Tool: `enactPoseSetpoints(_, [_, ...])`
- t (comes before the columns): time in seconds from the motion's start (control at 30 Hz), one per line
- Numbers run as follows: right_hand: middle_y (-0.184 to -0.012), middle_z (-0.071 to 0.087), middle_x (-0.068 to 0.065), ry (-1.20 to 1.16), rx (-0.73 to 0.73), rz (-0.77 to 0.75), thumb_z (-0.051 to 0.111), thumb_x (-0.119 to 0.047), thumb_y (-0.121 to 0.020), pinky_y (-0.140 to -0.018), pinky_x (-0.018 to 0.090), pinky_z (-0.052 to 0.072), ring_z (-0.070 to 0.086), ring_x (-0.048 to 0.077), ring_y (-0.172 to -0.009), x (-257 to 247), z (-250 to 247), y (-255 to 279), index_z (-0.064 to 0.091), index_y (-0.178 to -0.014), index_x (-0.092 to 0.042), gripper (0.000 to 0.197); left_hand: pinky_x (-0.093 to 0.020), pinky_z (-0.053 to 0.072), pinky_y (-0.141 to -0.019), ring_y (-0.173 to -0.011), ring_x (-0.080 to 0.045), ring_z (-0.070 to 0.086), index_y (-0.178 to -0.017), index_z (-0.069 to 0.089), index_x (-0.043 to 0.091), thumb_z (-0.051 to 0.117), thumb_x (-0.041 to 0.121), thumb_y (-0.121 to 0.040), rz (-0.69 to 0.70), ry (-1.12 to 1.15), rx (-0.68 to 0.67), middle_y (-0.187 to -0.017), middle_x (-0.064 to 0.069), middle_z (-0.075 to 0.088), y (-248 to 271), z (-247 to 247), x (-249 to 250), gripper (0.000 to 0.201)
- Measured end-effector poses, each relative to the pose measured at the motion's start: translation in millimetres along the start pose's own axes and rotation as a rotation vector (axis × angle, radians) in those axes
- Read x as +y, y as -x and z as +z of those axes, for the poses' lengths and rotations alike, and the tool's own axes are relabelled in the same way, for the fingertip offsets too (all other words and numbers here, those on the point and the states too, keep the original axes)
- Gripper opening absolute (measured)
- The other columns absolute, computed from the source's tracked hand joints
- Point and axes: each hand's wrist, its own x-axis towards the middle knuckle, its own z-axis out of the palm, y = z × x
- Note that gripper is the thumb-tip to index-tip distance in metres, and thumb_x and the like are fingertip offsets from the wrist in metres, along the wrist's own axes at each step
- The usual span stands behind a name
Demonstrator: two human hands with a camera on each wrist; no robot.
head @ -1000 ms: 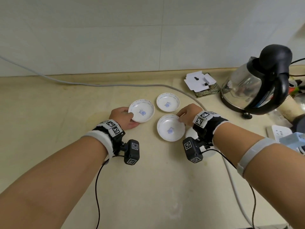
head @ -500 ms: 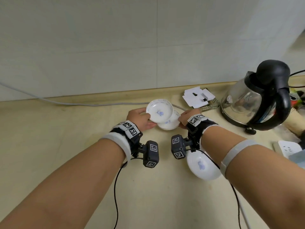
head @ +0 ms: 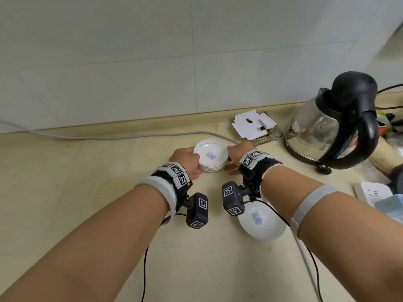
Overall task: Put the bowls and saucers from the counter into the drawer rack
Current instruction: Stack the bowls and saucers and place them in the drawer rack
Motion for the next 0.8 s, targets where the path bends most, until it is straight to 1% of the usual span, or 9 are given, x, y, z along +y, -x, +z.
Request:
enactPoseSetpoints(0.1, [-0.087, 0.074, 0.023, 0.007, -0.064, 0.061, 0.056, -0.03, -0.083, -0.076, 0.055, 0.061, 0.075, 0.04, -0.076, -1.7, 4.8, -3.4, 0.061, -0.096, -0.001, 0.032, -0.043, 0.062, -0.08, -0.087, -0.037, 0.075, -0.136, 0.06, 0.027, 0.047, 0.009, -0.094, -0.004, 0.012, -0.022, -0.095, -0.01, 0.071, -1.2, 4.6, -4.7, 0.048])
enactPoseSetpoints(0.2, [-0.095, 0.072, 0.021, 0.032, -0.138, 0.049, 0.062, -0.015, -0.086, -0.072, 0.045, 0.063, 0.075, 0.035, -0.083, -4.4, 4.0, 4.2, 0.06, -0.099, -0.002, 0.019, -0.05, 0.061, -0.082, -0.088, -0.041, 0.074, -0.132, 0.064, 0.023, 0.048, 0.0, -0.089, 0.007, 0.073, -0.022, -0.112, -0.017, 0.07, -0.7, 3.9, -8.6, 0.051])
enactPoseSetpoints(0.3, [-0.088, 0.073, 0.015, 0.071, -0.119, 0.069, 0.062, -0.012, -0.083, -0.061, 0.036, 0.062, 0.073, 0.027, -0.072, -5.1, -1.1, 14.4, 0.063, -0.1, -0.003, 0.02, -0.048, 0.062, -0.079, -0.094, -0.042, 0.072, -0.131, 0.064, 0.021, 0.05, -0.003, -0.09, 0.021, 0.127, -0.043, -0.117, -0.017, 0.068, 7.2, 3.5, -10.1, 0.05])
enactPoseSetpoints(0.37, [-0.095, 0.071, 0.016, -0.032, -0.138, 0.086, 0.058, -0.007, -0.087, -0.062, 0.038, 0.063, 0.074, 0.03, -0.078, -5.5, -8.0, 23.8, 0.06, -0.112, -0.001, 0.026, -0.038, 0.064, -0.072, -0.092, -0.04, 0.072, -0.135, 0.061, 0.021, 0.053, 0.0, -0.093, 0.047, 0.155, -0.066, -0.114, -0.013, 0.065, 18.5, 4.5, -7.8, 0.047])
enactPoseSetpoints(0.43, [-0.1, 0.072, 0.019, -0.117, -0.144, 0.092, 0.055, -0.003, -0.086, -0.075, 0.046, 0.063, 0.074, 0.035, -0.085, -4.9, -21.1, 36.7, 0.057, -0.121, 0.001, 0.035, -0.032, 0.064, -0.068, -0.087, -0.038, 0.073, -0.14, 0.057, 0.021, 0.058, 0.006, -0.095, 0.1, 0.166, -0.098, -0.119, -0.014, 0.064, 34.5, 7.3, -2.6, 0.047])
enactPoseSetpoints(0.5, [-0.105, 0.071, 0.02, -0.2, -0.136, 0.074, 0.051, 0.0, -0.088, -0.079, 0.049, 0.061, 0.073, 0.035, -0.085, -2.1, -38.3, 51.8, 0.057, -0.12, 0.0, 0.032, -0.033, 0.064, -0.07, -0.088, -0.035, 0.074, -0.143, 0.053, 0.023, 0.062, 0.015, -0.096, 0.168, 0.151, -0.132, -0.122, -0.014, 0.066, 52.1, 12.7, 2.7, 0.049])
enactPoseSetpoints(0.57, [-0.105, 0.068, 0.018, -0.257, -0.134, 0.045, 0.046, 0.003, -0.091, -0.073, 0.045, 0.063, 0.071, 0.032, -0.083, 4.4, -57.5, 65.6, 0.056, -0.119, -0.002, 0.03, -0.038, 0.064, -0.076, -0.093, -0.031, 0.075, -0.145, 0.05, 0.026, 0.063, 0.026, -0.095, 0.2, 0.125, -0.167, -0.123, -0.012, 0.067, 69.8, 19.7, 4.9, 0.051])
enactPoseSetpoints(0.67, [-0.104, 0.066, 0.017, -0.308, -0.115, 0.028, 0.044, 0.004, -0.093, -0.065, 0.039, 0.063, 0.07, 0.031, -0.08, 19.9, -87.1, 87.5, 0.056, -0.118, -0.004, 0.028, -0.046, 0.06, -0.085, -0.101, -0.029, 0.072, -0.143, 0.044, 0.029, 0.061, 0.043, -0.094, 0.082, 0.05, -0.262, -0.124, -0.011, 0.063, 94.2, 31.6, -3.8, 0.054])
enactPoseSetpoints(0.8, [-0.116, 0.066, 0.021, -0.372, -0.047, 0.016, 0.046, 0.002, -0.093, -0.066, 0.04, 0.063, 0.07, 0.032, -0.082, 47.4, -120.5, 110.8, 0.055, -0.125, -0.003, 0.034, -0.041, 0.059, -0.079, -0.093, -0.025, 0.07, -0.14, 0.045, 0.022, 0.067, 0.035, -0.091, -0.102, -0.232, -0.409, -0.118, -0.013, 0.066, 119.5, 53.2, -41.7, 0.056])
